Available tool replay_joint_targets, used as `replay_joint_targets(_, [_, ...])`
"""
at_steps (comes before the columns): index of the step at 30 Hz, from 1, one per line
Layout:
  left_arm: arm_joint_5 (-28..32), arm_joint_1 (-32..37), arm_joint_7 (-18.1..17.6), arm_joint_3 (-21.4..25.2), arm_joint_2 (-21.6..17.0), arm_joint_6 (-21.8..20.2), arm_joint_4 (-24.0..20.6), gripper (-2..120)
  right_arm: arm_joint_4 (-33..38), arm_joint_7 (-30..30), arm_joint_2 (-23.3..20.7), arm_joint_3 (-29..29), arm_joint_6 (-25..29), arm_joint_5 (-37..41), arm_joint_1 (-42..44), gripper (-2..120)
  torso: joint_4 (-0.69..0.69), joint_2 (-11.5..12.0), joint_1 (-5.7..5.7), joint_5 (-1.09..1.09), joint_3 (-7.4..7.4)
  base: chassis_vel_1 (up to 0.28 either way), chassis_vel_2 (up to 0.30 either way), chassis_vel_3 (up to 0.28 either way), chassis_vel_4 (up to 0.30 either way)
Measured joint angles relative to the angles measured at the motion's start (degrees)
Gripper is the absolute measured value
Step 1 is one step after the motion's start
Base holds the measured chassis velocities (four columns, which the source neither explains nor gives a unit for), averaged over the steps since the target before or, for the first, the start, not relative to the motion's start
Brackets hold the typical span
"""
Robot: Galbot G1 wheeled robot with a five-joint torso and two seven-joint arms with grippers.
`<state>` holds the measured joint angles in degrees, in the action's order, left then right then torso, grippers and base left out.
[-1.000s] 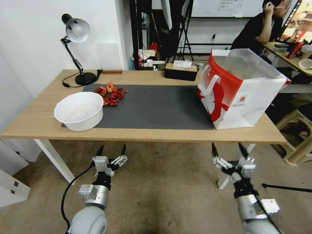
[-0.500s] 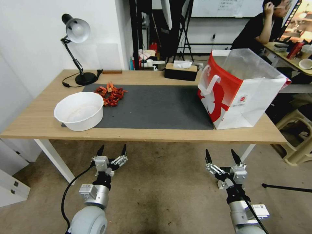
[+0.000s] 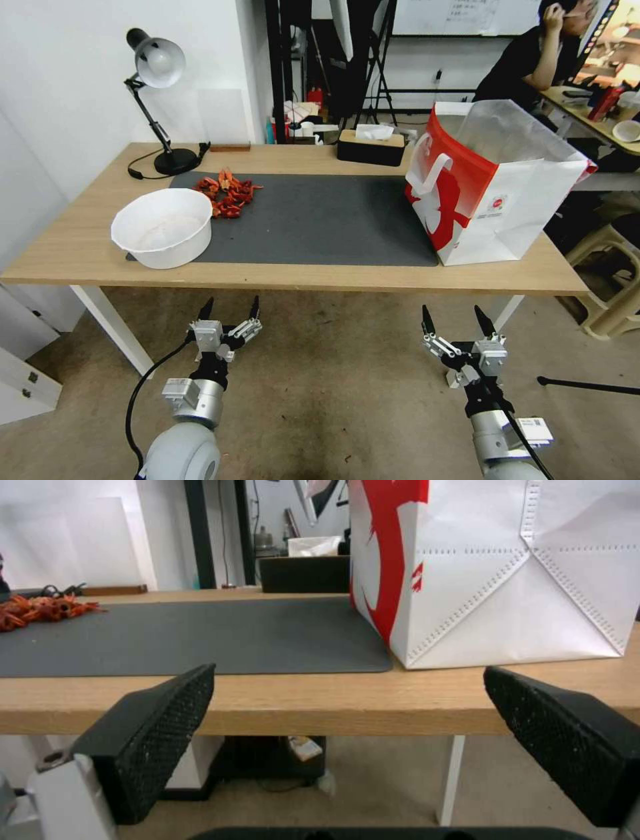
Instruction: Close the takeout container lid, then place the container into the takeout bag.
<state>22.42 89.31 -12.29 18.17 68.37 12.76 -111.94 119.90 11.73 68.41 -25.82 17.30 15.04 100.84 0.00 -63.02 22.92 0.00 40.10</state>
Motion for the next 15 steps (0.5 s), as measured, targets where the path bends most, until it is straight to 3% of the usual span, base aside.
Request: replay_joint_targets(15, [-0.01,0.0,-0.03,0.0,0.0,-0.05,-0.01,100,0.06,0.0,-0.03,-0.03,-0.08,0.08,-0.04,100,0.0,0.0,0.0,0.0,0.0,0.0,0.0,0.0,0.0])
